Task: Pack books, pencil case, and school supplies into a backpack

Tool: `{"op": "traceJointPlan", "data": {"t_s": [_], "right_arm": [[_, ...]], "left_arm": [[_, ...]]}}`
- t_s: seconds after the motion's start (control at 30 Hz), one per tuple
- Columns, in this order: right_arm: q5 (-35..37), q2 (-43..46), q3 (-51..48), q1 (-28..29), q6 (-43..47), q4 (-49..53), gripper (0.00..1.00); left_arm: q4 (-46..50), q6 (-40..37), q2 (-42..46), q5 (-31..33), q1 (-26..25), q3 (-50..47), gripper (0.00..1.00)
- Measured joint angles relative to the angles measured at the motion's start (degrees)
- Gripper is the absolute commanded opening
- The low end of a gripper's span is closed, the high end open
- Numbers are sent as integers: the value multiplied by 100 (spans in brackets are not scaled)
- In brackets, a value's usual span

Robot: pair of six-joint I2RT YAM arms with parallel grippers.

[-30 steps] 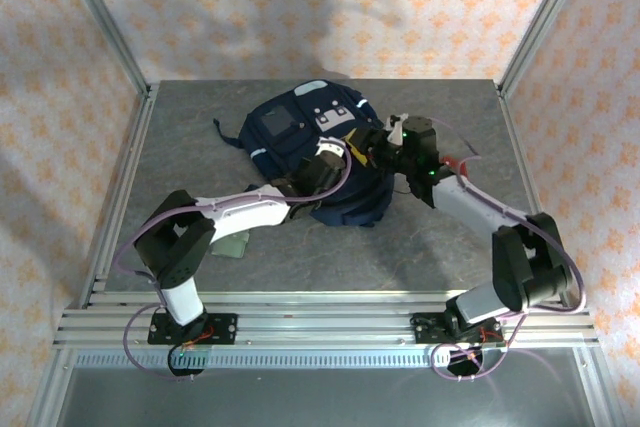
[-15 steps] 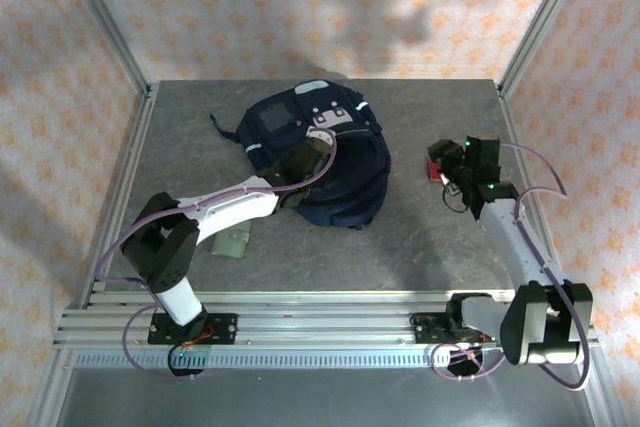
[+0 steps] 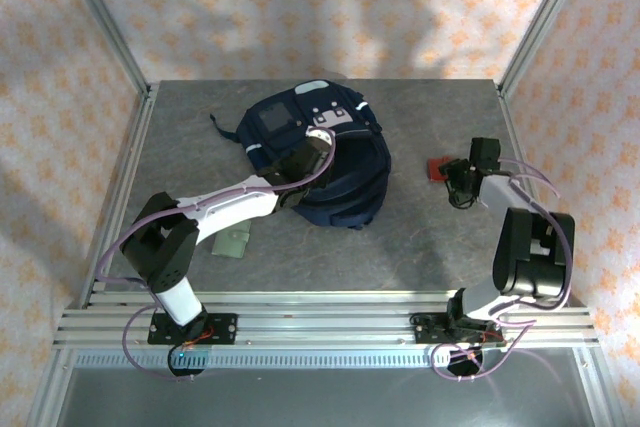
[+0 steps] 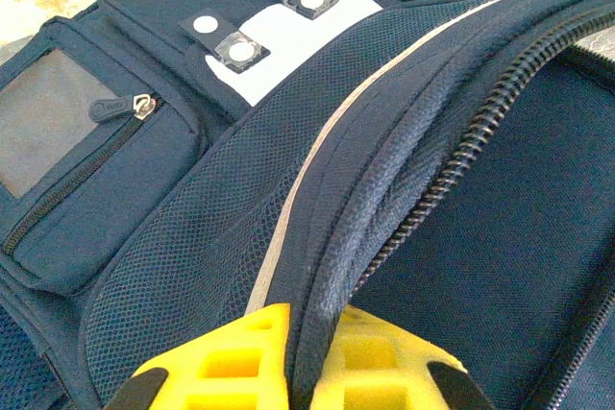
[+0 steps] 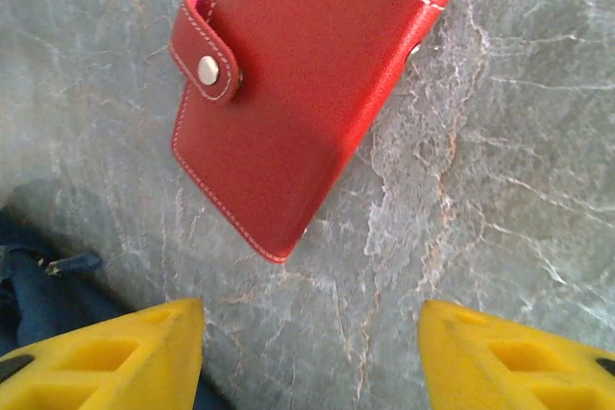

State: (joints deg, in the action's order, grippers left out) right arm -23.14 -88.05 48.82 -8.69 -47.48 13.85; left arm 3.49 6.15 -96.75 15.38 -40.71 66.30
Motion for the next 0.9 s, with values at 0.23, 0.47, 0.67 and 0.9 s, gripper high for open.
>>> {"op": "traceJointPlan", "data": {"t_s": [0.23,0.47,0.67,0.9], "right_arm": [[-24,-535,280,0,-52,-195,57],[-46,-1025,575,0,-160,-319,55],[-131,-1338,723,-39,-308,-341,28],[-470,-1613,732,-131,-426,-887,1]], "left_arm": [[17,4,0,-4,0,35,2],[20,42,0,-17,0,42,2],[20,44,0,-17,0,42,3],[33,44,0,-17,0,76,2]]}}
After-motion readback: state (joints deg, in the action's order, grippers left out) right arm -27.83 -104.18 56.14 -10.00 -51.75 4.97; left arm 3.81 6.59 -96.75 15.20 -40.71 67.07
